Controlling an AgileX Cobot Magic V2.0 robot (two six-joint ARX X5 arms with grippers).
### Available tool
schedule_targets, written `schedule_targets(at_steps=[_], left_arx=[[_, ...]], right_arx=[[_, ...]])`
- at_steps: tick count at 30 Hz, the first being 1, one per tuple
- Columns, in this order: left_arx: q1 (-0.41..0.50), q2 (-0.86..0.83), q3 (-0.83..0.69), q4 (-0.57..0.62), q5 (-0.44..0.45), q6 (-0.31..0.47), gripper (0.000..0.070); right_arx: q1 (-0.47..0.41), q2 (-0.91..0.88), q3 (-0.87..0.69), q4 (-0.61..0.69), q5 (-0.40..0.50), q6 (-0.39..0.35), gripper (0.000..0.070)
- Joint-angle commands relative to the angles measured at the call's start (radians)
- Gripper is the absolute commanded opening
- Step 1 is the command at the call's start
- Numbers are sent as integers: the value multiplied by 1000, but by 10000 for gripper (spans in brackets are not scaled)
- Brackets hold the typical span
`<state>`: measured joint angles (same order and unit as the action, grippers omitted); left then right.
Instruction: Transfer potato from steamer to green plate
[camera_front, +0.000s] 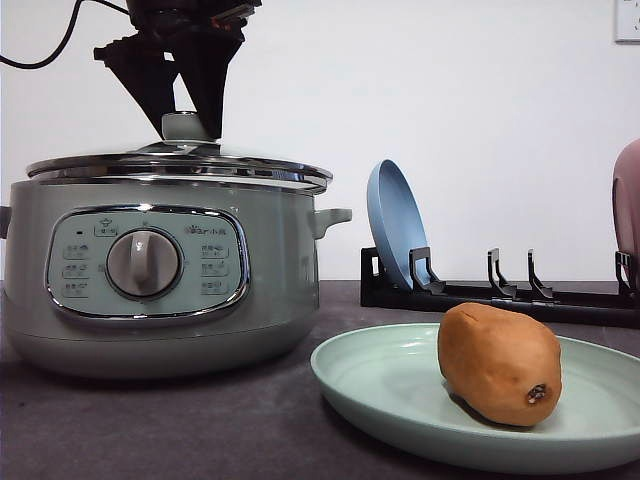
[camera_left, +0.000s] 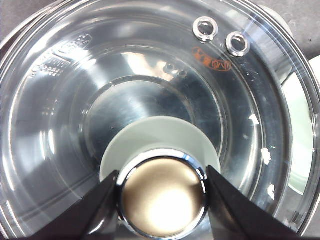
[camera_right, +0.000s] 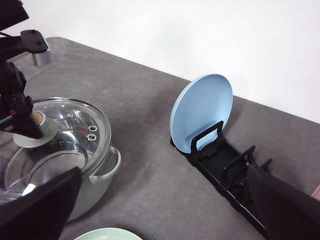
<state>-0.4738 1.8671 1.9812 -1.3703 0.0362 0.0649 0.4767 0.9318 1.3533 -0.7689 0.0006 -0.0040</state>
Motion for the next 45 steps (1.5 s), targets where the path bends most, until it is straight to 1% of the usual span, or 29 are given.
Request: schedule_targets(at_steps=[1, 13, 22, 32, 40, 41, 42, 43, 45], left_arx=[[-4, 17, 31, 6, -32, 6, 1], [14, 17, 31, 29, -38, 6, 1], [19, 17, 31, 23, -36, 6, 1], [14, 17, 31, -11, -33, 6, 1], [14, 17, 31, 9, -32, -3, 5], [14, 17, 31, 11, -32, -3, 14], [14, 17, 31, 14, -32, -6, 42], [14, 17, 31, 19, -32, -6, 95], [14, 17, 31, 29, -32, -7, 232]], right_arx=[[3, 8, 17, 10, 0, -12, 683], [3, 8, 17, 10, 0, -12, 683], [3, 8, 17, 12, 0, -12, 683], [3, 8, 17, 13, 0, -16, 683], [3, 8, 17, 13, 0, -16, 683], [3, 8, 17, 13, 0, -16, 683], [3, 8, 17, 13, 0, -15, 683], [3, 8, 17, 13, 0, -15, 683], [3, 8, 17, 13, 0, -15, 683]])
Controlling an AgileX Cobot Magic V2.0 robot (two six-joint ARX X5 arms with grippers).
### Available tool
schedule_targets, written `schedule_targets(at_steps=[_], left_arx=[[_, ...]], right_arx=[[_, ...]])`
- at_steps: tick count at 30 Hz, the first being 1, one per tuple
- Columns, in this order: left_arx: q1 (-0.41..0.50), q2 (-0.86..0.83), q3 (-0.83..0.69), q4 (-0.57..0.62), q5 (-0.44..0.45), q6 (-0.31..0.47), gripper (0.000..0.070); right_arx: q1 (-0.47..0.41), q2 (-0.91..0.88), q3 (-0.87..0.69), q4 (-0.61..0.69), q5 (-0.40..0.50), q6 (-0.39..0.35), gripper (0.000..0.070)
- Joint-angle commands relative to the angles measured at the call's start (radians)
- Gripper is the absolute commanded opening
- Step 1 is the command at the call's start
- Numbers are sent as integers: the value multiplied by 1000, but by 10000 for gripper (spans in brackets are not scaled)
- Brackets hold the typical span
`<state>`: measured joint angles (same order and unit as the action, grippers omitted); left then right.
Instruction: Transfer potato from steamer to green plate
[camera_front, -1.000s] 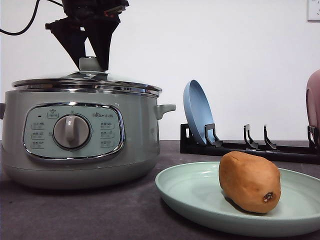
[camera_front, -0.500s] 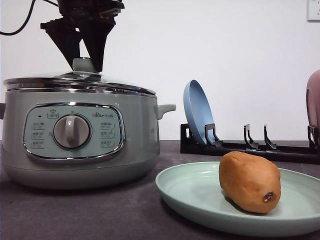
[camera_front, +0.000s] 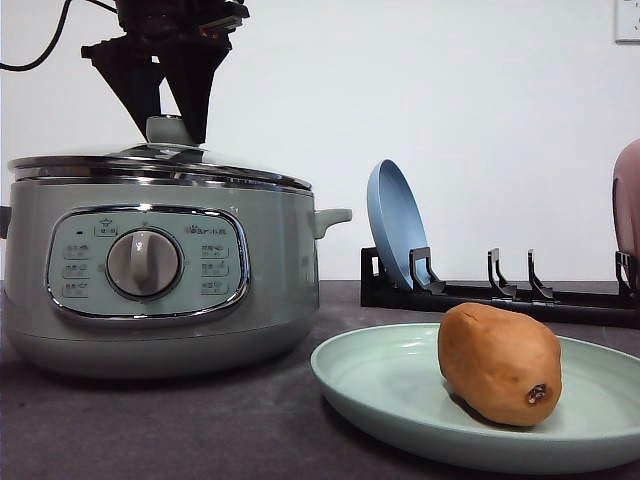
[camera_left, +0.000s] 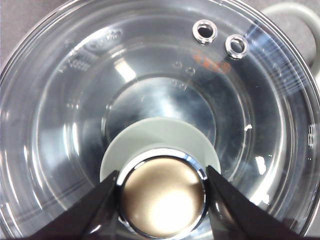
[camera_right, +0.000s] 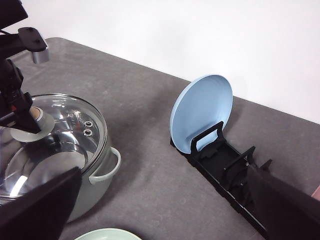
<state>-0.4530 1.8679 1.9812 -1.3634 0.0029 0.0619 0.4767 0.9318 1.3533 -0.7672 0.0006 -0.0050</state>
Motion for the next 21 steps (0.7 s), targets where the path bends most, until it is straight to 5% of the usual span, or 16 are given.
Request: schedule_targets(at_steps=[1, 4, 21], left_arx=[[-6, 16, 31, 23, 1, -4, 308], [-6, 16, 31, 23, 1, -4, 431], [-6, -67, 43, 32, 1, -3, 434]], right_arx=[[3, 8, 17, 11, 0, -14, 683], [3, 8, 17, 11, 0, -14, 683], [3, 8, 17, 4, -1, -14, 683]])
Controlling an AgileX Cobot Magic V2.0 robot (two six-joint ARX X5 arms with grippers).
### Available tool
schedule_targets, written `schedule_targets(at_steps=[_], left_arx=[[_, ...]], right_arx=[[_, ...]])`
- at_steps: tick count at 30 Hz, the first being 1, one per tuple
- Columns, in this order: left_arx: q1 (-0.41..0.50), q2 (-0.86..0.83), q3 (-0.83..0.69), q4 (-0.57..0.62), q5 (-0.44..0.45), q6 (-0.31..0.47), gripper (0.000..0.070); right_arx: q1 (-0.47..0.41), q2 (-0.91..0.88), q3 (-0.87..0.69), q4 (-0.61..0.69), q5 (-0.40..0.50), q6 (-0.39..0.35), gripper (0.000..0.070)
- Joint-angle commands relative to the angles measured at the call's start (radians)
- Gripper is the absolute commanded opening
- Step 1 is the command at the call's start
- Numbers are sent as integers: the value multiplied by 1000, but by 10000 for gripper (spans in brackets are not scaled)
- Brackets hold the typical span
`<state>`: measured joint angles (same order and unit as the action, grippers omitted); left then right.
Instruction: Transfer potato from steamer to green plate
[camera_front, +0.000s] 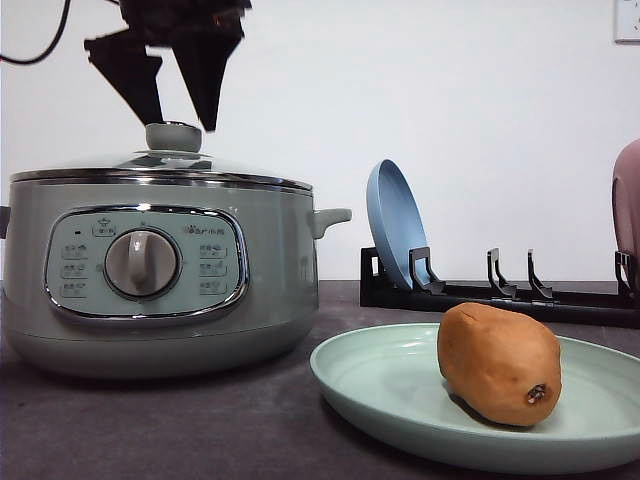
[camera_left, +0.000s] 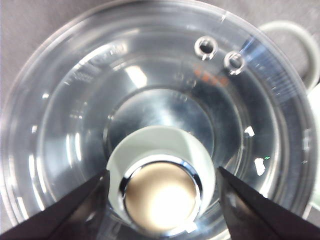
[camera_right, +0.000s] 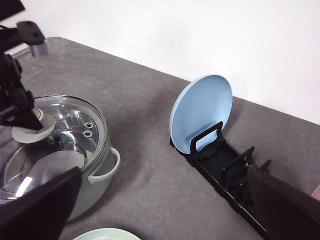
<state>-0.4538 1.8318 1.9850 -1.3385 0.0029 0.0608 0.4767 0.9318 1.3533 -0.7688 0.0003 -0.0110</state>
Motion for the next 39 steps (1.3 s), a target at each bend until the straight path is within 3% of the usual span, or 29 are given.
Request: schedule_targets(at_steps=[1, 9, 15, 17, 18, 20, 21, 23, 39], left_arx=[[-5, -53, 39, 7, 1, -2, 434], [-6, -251, 39, -9, 6, -20, 433], [-6, -377, 39, -18, 85, -24, 420], [-6, -405, 39, -29, 113, -24, 358], [-6, -416, 39, -34, 128, -24, 291], [-6, -435, 39, -40, 153, -24, 126], [-6, -440, 39, -40, 157, -24, 35], [-6, -451, 39, -38, 159, -23, 1], [-6, -457, 39, -26, 159, -24, 0]], right_arx=[[3, 8, 17, 0, -3, -8, 683], [4, 9, 17, -147, -125, 10, 682], [5, 9, 17, -294, -252, 12, 682], [5, 8, 17, -323, -293, 11, 679], [5, 8, 17, -335, -309, 11, 664], [5, 8, 17, -352, -330, 10, 480], [5, 8, 17, -355, -336, 6, 313], [5, 8, 17, -354, -339, -2, 0], [5, 8, 17, -254, -338, -1, 4]])
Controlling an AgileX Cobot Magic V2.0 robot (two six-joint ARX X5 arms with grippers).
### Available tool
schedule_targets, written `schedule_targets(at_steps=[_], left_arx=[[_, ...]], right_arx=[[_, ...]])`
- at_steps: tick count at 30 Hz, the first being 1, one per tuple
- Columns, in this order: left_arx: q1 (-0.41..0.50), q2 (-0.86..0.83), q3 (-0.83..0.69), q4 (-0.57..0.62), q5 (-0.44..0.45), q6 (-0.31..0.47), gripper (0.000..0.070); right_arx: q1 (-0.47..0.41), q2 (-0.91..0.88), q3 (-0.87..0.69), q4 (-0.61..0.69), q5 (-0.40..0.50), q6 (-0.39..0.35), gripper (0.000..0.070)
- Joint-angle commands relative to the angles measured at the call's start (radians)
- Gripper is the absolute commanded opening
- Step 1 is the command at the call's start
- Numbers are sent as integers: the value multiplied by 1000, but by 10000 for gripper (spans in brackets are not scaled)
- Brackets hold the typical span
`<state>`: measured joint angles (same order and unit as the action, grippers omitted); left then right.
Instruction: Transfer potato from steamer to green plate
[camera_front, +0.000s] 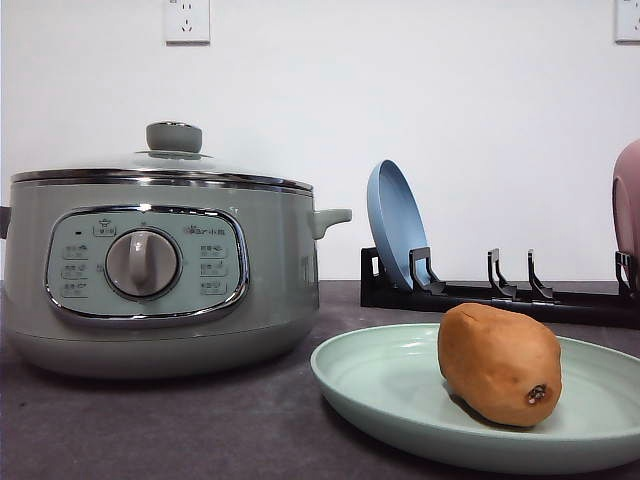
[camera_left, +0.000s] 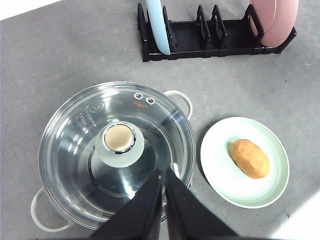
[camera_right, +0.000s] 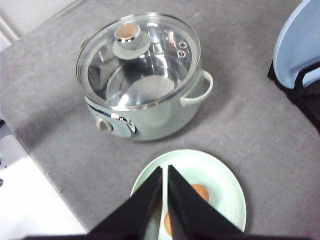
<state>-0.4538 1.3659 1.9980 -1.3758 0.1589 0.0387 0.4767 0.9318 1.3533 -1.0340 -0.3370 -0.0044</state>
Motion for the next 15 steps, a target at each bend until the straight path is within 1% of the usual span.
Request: schedule_targets(at_steps=[1, 8, 9, 11, 13, 15], left_arx=[[-6, 9, 26, 11, 3, -2, 0], [-5, 9, 26, 13, 2, 2, 0], [-2, 4, 26, 16, -8, 49, 0], [12, -15, 24, 31, -13, 98, 0], [44, -60, 6, 126, -13, 104, 0], [94, -127, -33, 259, -12, 115, 0]], right_arx=[[5, 8, 17, 12, -1, -7, 4], [5, 8, 17, 13, -1, -7, 4], [5, 8, 17, 13, -1, -7, 4], [5, 8, 17, 13, -1, -7, 4], [5, 8, 17, 13, -1, -7, 4], [5, 8, 17, 13, -1, -7, 4]])
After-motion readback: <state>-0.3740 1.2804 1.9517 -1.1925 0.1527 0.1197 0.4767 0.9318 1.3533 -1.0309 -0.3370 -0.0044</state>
